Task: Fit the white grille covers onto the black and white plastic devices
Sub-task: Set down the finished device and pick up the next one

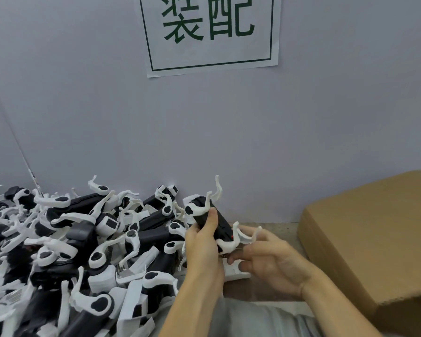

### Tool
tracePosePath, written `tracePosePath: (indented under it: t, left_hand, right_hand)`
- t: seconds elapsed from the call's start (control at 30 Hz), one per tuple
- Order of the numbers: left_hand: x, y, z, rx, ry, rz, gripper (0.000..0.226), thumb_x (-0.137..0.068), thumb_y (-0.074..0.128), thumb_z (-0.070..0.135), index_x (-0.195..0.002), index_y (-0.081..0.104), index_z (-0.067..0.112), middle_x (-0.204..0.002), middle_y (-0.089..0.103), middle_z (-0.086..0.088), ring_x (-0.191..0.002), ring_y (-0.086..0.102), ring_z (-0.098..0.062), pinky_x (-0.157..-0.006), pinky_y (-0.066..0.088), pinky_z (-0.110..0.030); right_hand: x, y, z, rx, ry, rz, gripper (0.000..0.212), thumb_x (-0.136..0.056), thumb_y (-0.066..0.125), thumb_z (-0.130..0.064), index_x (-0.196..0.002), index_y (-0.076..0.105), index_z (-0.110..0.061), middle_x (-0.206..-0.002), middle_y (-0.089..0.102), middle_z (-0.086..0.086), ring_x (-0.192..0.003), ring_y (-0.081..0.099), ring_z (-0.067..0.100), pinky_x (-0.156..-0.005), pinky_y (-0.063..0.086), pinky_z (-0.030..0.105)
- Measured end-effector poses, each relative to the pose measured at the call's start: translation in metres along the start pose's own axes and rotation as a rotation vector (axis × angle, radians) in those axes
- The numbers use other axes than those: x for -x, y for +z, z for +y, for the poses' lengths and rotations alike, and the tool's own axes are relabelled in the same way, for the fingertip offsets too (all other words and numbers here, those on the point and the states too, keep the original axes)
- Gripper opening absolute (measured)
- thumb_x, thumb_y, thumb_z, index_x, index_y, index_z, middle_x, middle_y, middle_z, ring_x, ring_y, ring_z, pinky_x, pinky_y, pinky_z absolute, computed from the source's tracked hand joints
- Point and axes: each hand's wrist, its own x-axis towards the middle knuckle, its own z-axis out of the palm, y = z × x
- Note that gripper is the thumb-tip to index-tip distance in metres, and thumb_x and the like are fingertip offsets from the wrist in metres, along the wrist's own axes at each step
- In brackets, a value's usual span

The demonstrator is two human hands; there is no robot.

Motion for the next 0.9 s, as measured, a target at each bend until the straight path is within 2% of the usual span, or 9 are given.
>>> tracePosePath:
  t: [0.07, 0.17, 0.3, 0.4, 0.5, 0.57, 0.7, 0.8, 0.9]
  left_hand:
    - [0.003, 0.004, 0.012, 0.067, 0.02, 0.009, 0.025, -0.093, 0.066, 0.02, -0.108, 0.064, 0.001, -0.093, 0.068, -0.017, -0.086, 0.067, -0.034, -0.09, 0.052, -0.056]
    - [0.003, 0.005, 0.023, 0.074, 0.088, 0.027, 0.038, -0.078, 0.078, 0.025, -0.108, 0.064, 0.004, -0.088, 0.073, -0.01, -0.08, 0.07, -0.022, -0.091, 0.056, -0.046]
    - [0.003, 0.002, 0.019, -0.166, 0.094, 0.074, 0.052, -0.062, 0.083, 0.055, -0.082, 0.067, 0.009, -0.067, 0.07, -0.001, -0.067, 0.068, -0.018, -0.073, 0.058, -0.039]
    - [0.0, 0.001, 0.012, -0.286, 0.091, 0.105, 0.043, -0.074, 0.077, 0.06, -0.088, 0.071, 0.02, -0.072, 0.074, 0.008, -0.075, 0.072, -0.01, -0.077, 0.055, -0.035]
    - [-0.003, 0.002, 0.011, -0.248, -0.003, 0.079, 0.06, -0.065, 0.073, 0.06, -0.107, 0.069, 0.017, -0.099, 0.074, -0.006, -0.099, 0.07, -0.026, -0.095, 0.054, -0.048]
    - [-0.005, 0.001, 0.009, -0.207, -0.013, 0.057, 0.064, -0.063, 0.073, 0.052, -0.113, 0.067, 0.014, -0.107, 0.072, -0.013, -0.105, 0.068, -0.035, -0.097, 0.053, -0.055]
    - [-0.005, -0.003, -0.007, -0.386, 0.065, 0.066, 0.039, -0.086, 0.074, 0.044, -0.111, 0.068, 0.015, -0.104, 0.075, -0.005, -0.098, 0.071, -0.025, -0.093, 0.056, -0.051]
    - [-0.004, -0.001, -0.011, -0.279, -0.03, 0.038, 0.044, -0.093, 0.065, 0.043, -0.125, 0.06, 0.013, -0.118, 0.07, -0.009, -0.112, 0.066, -0.029, -0.104, 0.048, -0.052]
    - [-0.003, 0.002, -0.012, -0.23, -0.033, -0.017, 0.039, -0.099, 0.057, 0.04, -0.124, 0.06, 0.011, -0.106, 0.075, -0.011, -0.099, 0.072, -0.026, -0.092, 0.057, -0.046]
  right_hand:
    - [0.001, -0.009, -0.004, 0.131, -0.014, 0.189, 0.04, -0.079, 0.07, -0.002, -0.118, 0.07, -0.008, -0.113, 0.071, 0.015, -0.087, 0.068, 0.024, -0.067, 0.048, 0.026]
    - [0.0, -0.017, 0.005, 0.701, -0.031, 0.437, 0.024, -0.085, 0.076, -0.011, -0.102, 0.075, -0.027, -0.1, 0.073, 0.002, -0.08, 0.066, 0.011, -0.071, 0.053, 0.022]
    - [-0.007, -0.01, 0.029, 1.202, 0.171, 0.307, 0.02, -0.076, 0.083, -0.04, -0.086, 0.066, -0.037, -0.101, 0.057, -0.015, -0.086, 0.055, 0.004, -0.082, 0.049, 0.021]
    - [-0.013, -0.011, 0.033, 1.405, 0.179, 0.342, 0.009, -0.088, 0.069, -0.037, -0.083, 0.065, -0.032, -0.106, 0.058, -0.009, -0.1, 0.057, 0.015, -0.089, 0.052, 0.033]
    - [-0.013, -0.022, 0.021, 1.301, 0.105, 0.455, 0.017, -0.095, 0.059, -0.029, -0.079, 0.059, -0.025, -0.088, 0.061, -0.004, -0.083, 0.057, 0.016, -0.068, 0.045, 0.024]
    - [-0.01, -0.03, 0.009, 1.132, 0.028, 0.603, 0.012, -0.099, 0.058, -0.024, -0.087, 0.061, -0.024, -0.089, 0.063, -0.004, -0.079, 0.057, 0.009, -0.063, 0.041, 0.019]
    - [-0.01, -0.03, -0.009, 0.621, -0.214, 0.846, 0.015, -0.101, 0.055, -0.014, -0.105, 0.069, -0.016, -0.093, 0.071, -0.005, -0.081, 0.067, 0.004, -0.063, 0.052, 0.016]
    - [-0.014, -0.012, -0.017, 0.335, -0.273, 0.731, 0.02, -0.101, 0.055, -0.012, -0.099, 0.073, -0.019, -0.089, 0.078, -0.001, -0.082, 0.074, 0.011, -0.064, 0.057, 0.021]
    - [-0.02, 0.005, -0.01, 0.445, -0.231, 0.566, 0.019, -0.102, 0.055, -0.014, -0.101, 0.073, -0.021, -0.092, 0.078, -0.003, -0.086, 0.074, 0.01, -0.065, 0.056, 0.02]
